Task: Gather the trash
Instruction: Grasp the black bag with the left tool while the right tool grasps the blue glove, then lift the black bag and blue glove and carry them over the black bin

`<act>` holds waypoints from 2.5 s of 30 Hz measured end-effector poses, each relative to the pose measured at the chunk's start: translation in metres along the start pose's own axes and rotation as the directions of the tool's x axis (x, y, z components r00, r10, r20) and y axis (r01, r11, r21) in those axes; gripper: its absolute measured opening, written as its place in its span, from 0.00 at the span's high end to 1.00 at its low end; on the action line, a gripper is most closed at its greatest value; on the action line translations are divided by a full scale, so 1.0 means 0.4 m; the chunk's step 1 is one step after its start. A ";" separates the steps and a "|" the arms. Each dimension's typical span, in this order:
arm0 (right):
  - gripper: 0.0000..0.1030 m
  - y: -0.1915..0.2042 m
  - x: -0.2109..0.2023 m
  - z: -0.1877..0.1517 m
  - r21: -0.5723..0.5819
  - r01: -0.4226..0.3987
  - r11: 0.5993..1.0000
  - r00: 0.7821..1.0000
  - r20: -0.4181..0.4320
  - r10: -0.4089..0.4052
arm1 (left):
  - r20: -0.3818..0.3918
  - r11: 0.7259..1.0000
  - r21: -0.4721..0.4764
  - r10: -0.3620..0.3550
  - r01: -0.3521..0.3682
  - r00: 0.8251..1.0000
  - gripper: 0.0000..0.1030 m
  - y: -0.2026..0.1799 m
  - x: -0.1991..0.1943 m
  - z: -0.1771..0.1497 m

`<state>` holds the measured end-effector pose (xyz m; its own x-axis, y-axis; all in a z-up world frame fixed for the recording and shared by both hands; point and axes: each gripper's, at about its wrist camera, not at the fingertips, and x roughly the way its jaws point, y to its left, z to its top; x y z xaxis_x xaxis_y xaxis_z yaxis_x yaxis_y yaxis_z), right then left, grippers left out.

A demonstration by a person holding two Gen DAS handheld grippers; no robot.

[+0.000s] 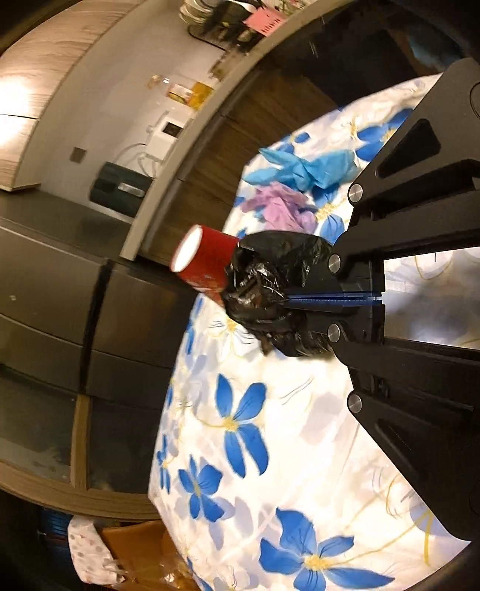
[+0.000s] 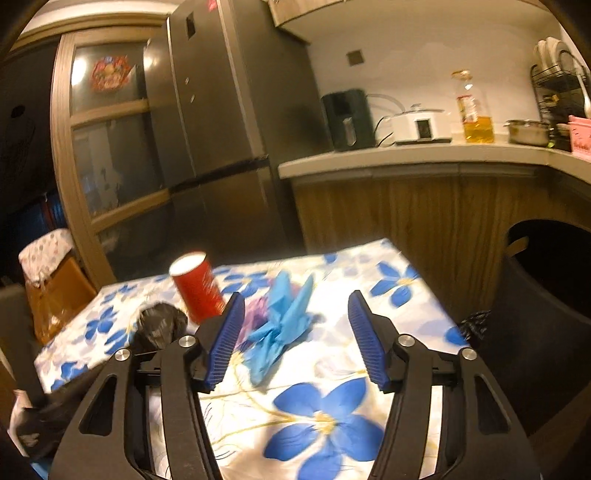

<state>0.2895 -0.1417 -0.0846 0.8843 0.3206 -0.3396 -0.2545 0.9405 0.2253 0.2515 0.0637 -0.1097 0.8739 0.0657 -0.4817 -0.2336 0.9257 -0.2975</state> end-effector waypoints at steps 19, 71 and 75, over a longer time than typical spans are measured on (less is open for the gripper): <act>0.96 0.056 0.140 -0.077 -0.047 -0.066 0.997 0.970 -0.237 0.053 | 0.050 0.999 -0.003 -0.036 0.037 0.998 1.00 0.024 -0.050 0.025; 0.99 -0.175 -0.332 0.154 0.011 0.078 0.997 0.971 0.228 -0.078 | 0.082 0.922 0.293 -0.289 0.254 0.954 1.00 -0.418 -0.220 0.039; 0.99 -0.223 -0.349 0.179 0.020 0.127 0.992 0.958 0.256 -0.128 | 0.081 0.898 0.325 -0.339 0.296 0.937 1.00 -0.497 -0.219 0.043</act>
<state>0.2168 -0.2785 0.0079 0.9801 0.1579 -0.1202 -0.1320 0.9711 0.1988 0.2289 -0.1195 0.0058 0.9328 -0.2217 -0.2842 0.1876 0.9719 -0.1424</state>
